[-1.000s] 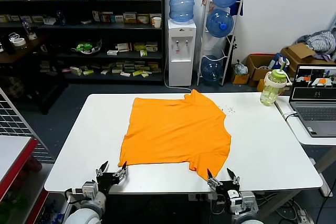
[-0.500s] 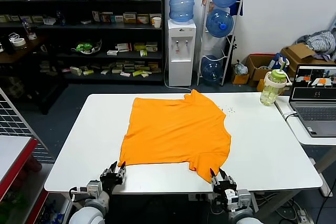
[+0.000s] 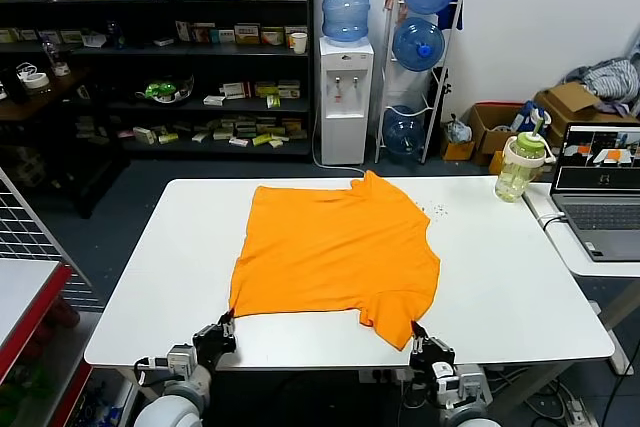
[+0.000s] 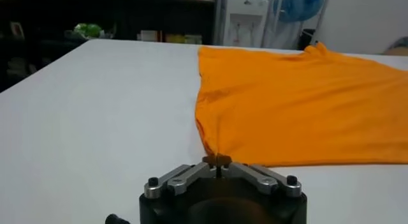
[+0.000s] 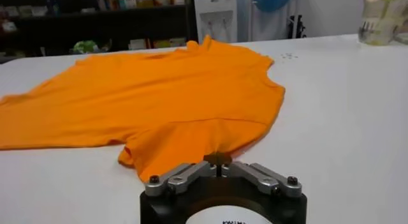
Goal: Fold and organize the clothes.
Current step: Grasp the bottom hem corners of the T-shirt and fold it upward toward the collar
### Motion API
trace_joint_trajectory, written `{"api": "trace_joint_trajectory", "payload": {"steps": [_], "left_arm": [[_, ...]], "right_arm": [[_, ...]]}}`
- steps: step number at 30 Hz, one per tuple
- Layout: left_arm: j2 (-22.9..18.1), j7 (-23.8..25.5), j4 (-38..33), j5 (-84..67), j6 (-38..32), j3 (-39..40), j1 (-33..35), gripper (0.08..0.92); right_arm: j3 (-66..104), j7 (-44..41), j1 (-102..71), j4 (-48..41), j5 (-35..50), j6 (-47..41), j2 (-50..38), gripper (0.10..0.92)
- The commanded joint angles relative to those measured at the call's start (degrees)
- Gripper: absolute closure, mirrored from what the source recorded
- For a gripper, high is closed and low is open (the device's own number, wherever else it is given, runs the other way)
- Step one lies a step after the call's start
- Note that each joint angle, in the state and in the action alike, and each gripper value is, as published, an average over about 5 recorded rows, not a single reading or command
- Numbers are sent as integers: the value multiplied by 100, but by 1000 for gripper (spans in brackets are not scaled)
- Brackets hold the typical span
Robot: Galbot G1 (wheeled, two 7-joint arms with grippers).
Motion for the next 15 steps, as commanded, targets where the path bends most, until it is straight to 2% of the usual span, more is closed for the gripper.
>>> {"api": "trace_joint_trajectory", "payload": {"steps": [1,9,15], "left_arm": [[150,-91,-634,-244,93,-101,275,908],[288,-205,-1426,-432,151,-322,1359,908],[328,-212,-1722,-409,106,-431,1782,908]], "right_arm": [[123,51,-843,827,296,89,-449,901],[413,-31,-1780,1159,396,392,-774,901],[464,-93,-1826,1237,389,723,-697,901]]}}
